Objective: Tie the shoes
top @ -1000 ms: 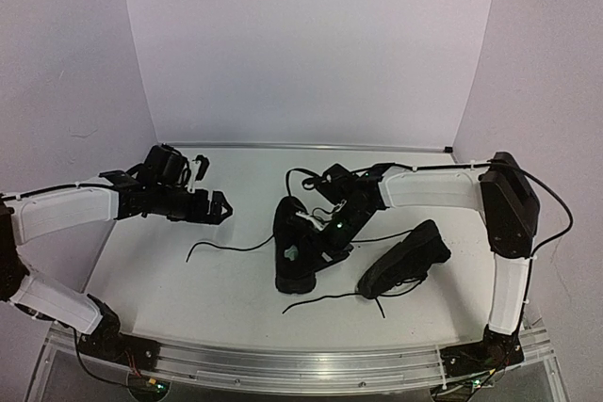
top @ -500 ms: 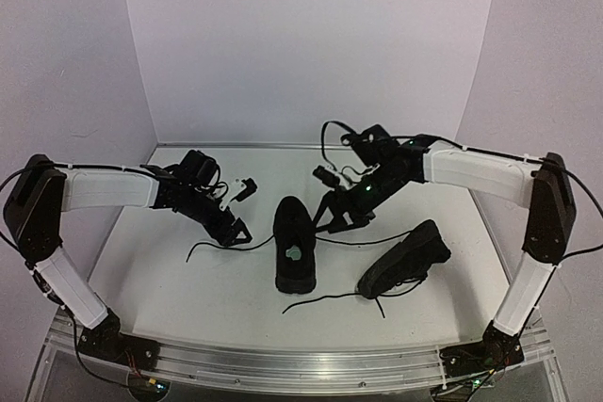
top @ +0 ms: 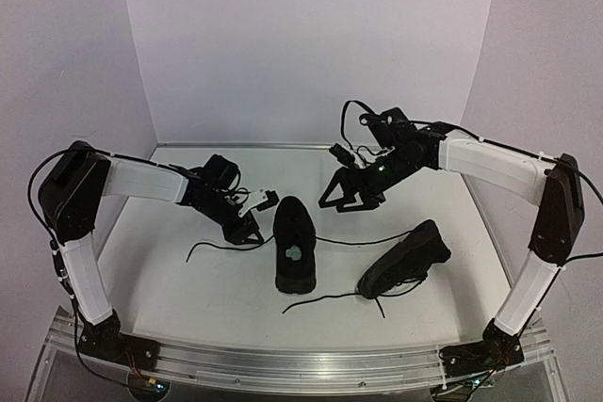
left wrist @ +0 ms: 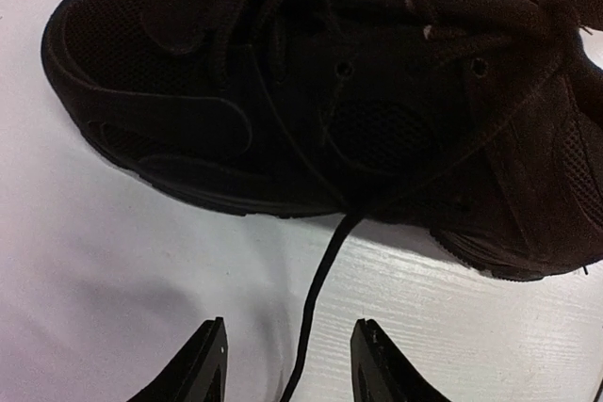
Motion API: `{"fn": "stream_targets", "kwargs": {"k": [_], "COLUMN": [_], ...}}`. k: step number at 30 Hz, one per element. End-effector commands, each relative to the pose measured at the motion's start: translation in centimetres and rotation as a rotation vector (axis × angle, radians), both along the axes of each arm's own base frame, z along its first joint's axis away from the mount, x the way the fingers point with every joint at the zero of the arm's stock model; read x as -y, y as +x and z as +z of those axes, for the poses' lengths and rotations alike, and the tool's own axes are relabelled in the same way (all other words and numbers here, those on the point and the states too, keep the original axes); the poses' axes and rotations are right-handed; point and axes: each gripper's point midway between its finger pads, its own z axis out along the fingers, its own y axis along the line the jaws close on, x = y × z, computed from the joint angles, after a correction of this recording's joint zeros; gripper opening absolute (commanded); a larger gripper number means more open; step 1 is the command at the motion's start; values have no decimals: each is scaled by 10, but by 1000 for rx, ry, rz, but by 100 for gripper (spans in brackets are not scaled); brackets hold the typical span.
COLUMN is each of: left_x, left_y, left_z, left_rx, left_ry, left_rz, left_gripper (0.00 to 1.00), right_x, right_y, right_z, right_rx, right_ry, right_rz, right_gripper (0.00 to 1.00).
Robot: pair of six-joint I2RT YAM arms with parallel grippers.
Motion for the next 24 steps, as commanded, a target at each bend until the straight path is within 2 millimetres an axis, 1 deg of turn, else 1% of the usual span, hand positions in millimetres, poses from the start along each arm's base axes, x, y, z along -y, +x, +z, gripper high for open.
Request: {"fn": "stream_targets", "kwargs": {"k": [1, 7, 11, 14, 18, 20, 22, 24], "left_x": [29, 42, 45, 47, 50, 48, 45, 41], "left_y": [13, 15, 16, 17, 13, 10, 6, 1], "left_z": [15, 8, 6, 7, 14, 22, 32, 42], "left_rx": [73, 71, 71, 64, 49, 55, 61, 61], "left_ry": [-70, -77, -82, -92, -112, -120, -124, -124], "left_rz": [-80, -110, -115, -114, -121, -121, -122, -119], "left_gripper": [44, 37, 32, 24, 11, 6, 1, 0], "right_x": [0, 4, 8, 9, 12, 13, 14, 14], "right_y": [8, 13, 15, 14, 14, 16, 18, 21], "right_z": [9, 8, 6, 4, 1, 1, 2, 2], "right_rx": [15, 8, 5, -1, -6, -5, -2, 1], "right_ry": [15, 12, 9, 6, 1, 1, 0, -1], "right_rz": [-19, -34, -42, -43, -45, -47, -51, -55], "right_gripper": [70, 70, 70, 69, 69, 69, 68, 67]}}
